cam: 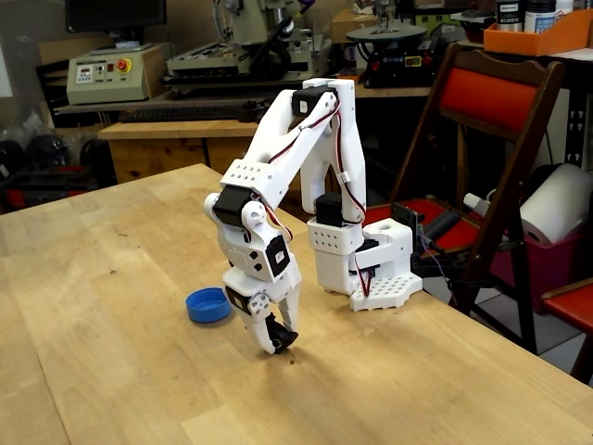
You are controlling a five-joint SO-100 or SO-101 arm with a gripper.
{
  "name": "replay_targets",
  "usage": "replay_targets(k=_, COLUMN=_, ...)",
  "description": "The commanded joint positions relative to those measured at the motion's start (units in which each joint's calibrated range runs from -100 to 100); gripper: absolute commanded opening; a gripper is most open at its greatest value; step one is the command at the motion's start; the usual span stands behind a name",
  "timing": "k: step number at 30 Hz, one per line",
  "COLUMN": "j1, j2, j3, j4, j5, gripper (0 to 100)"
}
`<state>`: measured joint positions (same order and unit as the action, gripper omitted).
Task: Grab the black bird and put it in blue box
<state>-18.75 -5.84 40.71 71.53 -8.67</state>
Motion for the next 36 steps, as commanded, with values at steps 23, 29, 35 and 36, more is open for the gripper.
replay_targets(k=23, j1=0.7, j2=-0.6, j3=-10.0, j4=0.4, j5=0.0, gripper=3)
replay_targets(k=29, j1=0.8, j2=-0.5, j3=-17.9, j4=0.8, j5=0.0, gripper=3)
replay_targets(k=35, j1=5.5, j2=-0.6, j3=-19.2, j4=0.2, j5=0.1, gripper=3)
replay_targets(k=36, j1=6.8, j2=-0.6, j3=-19.5, j4=0.2, j5=0.1, gripper=3)
